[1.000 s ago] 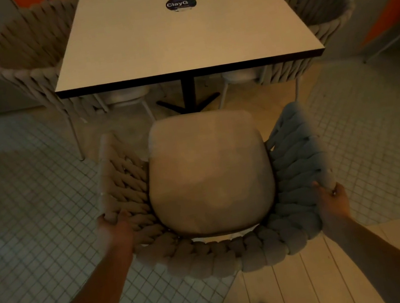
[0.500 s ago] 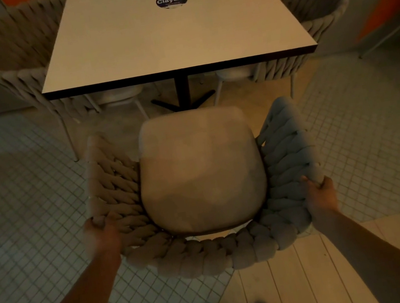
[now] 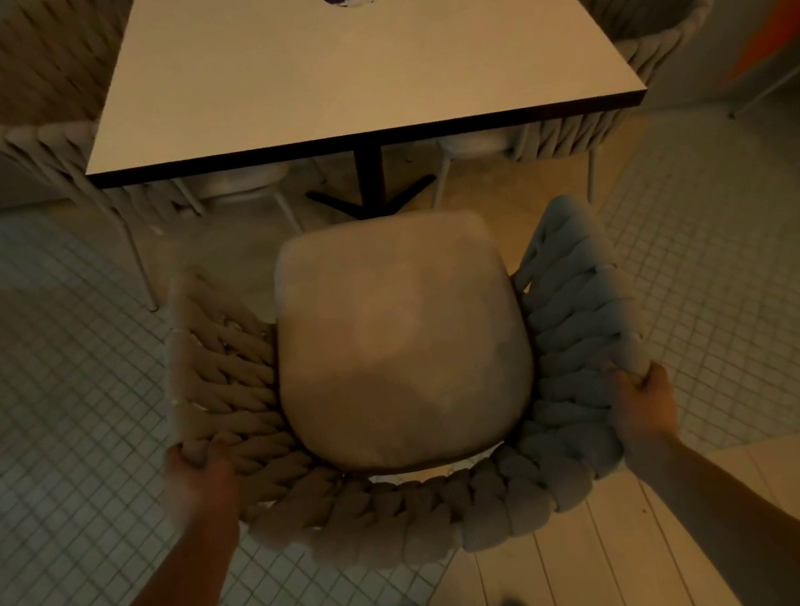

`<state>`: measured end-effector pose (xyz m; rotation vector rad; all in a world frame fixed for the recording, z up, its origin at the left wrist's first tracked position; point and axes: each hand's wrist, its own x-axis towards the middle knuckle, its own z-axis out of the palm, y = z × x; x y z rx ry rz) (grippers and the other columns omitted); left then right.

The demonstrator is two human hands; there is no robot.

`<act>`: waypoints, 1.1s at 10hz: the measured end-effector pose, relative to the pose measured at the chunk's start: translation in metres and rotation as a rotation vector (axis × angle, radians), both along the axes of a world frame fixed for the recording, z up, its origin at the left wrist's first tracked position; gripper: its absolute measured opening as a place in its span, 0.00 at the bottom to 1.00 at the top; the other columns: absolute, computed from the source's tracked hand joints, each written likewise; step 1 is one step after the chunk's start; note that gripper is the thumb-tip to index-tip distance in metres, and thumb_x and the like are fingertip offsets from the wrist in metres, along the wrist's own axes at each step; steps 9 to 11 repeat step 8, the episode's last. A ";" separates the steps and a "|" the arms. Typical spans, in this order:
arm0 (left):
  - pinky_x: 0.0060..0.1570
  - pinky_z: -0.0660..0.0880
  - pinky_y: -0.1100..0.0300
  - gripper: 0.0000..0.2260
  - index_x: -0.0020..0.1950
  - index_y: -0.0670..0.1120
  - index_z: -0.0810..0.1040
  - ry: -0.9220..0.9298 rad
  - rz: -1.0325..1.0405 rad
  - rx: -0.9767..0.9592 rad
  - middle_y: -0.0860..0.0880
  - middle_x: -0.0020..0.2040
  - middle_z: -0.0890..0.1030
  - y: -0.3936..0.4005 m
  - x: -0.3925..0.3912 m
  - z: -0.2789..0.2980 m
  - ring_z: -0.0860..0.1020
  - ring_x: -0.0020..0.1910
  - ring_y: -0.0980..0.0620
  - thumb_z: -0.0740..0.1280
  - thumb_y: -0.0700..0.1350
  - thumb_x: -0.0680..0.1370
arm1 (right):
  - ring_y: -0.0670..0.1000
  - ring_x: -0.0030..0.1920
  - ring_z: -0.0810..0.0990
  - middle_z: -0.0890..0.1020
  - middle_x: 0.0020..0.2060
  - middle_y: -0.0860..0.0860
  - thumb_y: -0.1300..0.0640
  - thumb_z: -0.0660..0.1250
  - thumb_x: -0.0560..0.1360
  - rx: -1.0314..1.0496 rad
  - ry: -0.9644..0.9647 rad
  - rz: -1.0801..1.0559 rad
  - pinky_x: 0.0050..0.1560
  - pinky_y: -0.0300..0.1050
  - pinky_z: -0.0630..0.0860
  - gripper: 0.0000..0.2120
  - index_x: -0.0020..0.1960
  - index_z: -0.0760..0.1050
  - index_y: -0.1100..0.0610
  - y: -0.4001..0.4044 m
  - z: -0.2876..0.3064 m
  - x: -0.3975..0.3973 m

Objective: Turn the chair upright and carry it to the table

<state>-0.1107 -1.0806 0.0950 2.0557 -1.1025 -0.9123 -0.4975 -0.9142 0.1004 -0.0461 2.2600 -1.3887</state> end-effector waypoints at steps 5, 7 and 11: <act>0.40 0.69 0.50 0.17 0.61 0.36 0.73 -0.067 -0.020 0.003 0.33 0.54 0.79 0.003 -0.003 0.003 0.78 0.49 0.36 0.65 0.46 0.78 | 0.60 0.58 0.77 0.77 0.57 0.55 0.48 0.66 0.76 0.001 -0.012 0.005 0.56 0.58 0.76 0.22 0.67 0.69 0.53 0.010 -0.006 -0.001; 0.54 0.72 0.38 0.24 0.70 0.39 0.66 -0.254 -0.070 -0.056 0.35 0.67 0.72 0.007 -0.016 0.013 0.74 0.62 0.32 0.65 0.48 0.78 | 0.65 0.69 0.70 0.70 0.71 0.60 0.43 0.66 0.75 0.220 0.172 0.103 0.65 0.61 0.70 0.36 0.77 0.55 0.52 0.013 0.002 0.002; 0.65 0.65 0.35 0.28 0.74 0.41 0.63 -0.359 -0.272 -0.157 0.36 0.72 0.68 0.009 -0.034 0.031 0.67 0.70 0.33 0.66 0.50 0.77 | 0.63 0.74 0.62 0.61 0.77 0.58 0.40 0.64 0.75 0.267 0.362 0.229 0.70 0.64 0.64 0.40 0.79 0.50 0.52 0.015 0.017 0.008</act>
